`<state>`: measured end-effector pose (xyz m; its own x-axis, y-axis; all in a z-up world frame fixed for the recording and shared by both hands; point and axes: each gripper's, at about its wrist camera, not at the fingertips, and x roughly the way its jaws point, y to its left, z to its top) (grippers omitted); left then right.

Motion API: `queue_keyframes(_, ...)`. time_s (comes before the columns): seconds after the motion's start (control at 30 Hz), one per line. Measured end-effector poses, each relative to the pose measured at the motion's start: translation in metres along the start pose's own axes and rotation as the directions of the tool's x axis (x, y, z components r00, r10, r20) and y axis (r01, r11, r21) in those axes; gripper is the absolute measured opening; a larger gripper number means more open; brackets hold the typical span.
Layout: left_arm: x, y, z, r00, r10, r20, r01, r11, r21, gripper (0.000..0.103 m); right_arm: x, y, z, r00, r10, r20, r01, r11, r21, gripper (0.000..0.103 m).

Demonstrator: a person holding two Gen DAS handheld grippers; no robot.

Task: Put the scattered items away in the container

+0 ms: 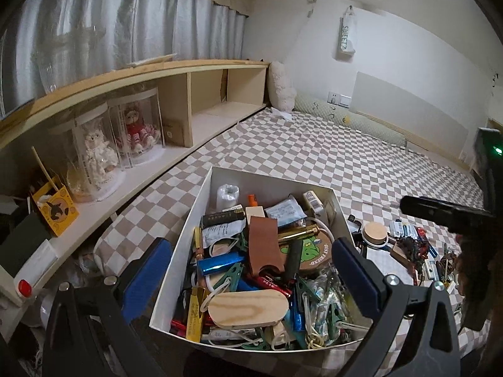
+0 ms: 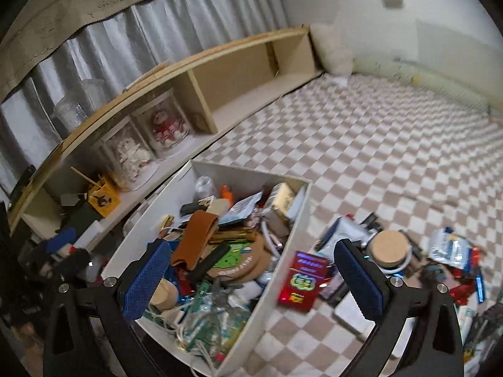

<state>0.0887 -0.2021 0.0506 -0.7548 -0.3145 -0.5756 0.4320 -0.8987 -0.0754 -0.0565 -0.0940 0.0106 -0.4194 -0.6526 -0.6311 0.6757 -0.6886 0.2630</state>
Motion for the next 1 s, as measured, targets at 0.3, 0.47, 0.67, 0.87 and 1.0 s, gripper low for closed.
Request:
queue_keyframes(0.3, -0.016, -0.031, -0.002, 0.998, -0.045, 0.044, 0.042, 0.997, 0.068, 0.103, -0.052, 0.001, -0.024, 0.981, -0.123, 0.151, 0.133, 0.989, -0.059, 0.103)
queue_keyframes(0.47, -0.02, -0.042, -0.005, 0.998, -0.038, 0.046, 0.034, 0.996, 0.08, 0.103, -0.067, -0.005, -0.036, 0.976, -0.142, 0.162, 0.151, 0.988, -0.042, 0.103)
queue_keyframes(0.67, -0.026, -0.055, -0.011, 0.997, -0.046, 0.054, 0.04, 0.994, 0.101, 0.103, -0.081, -0.01, -0.054, 0.971, -0.171, 0.168, 0.179, 0.983, -0.033, 0.103)
queue_keyframes(0.87, -0.031, -0.064, -0.018, 0.996, -0.068, 0.059, 0.061, 0.992, 0.107, 0.103, -0.095, -0.012, -0.07, 0.964, -0.194, 0.18, 0.2, 0.98, -0.016, 0.103)
queue_keyframes(1.0, -0.032, -0.072, -0.026, 0.997, -0.04, 0.069, 0.031, 0.991, 0.133, 0.103, -0.104, -0.01, -0.08, 0.96, -0.211, 0.186, 0.218, 0.976, -0.019, 0.103)
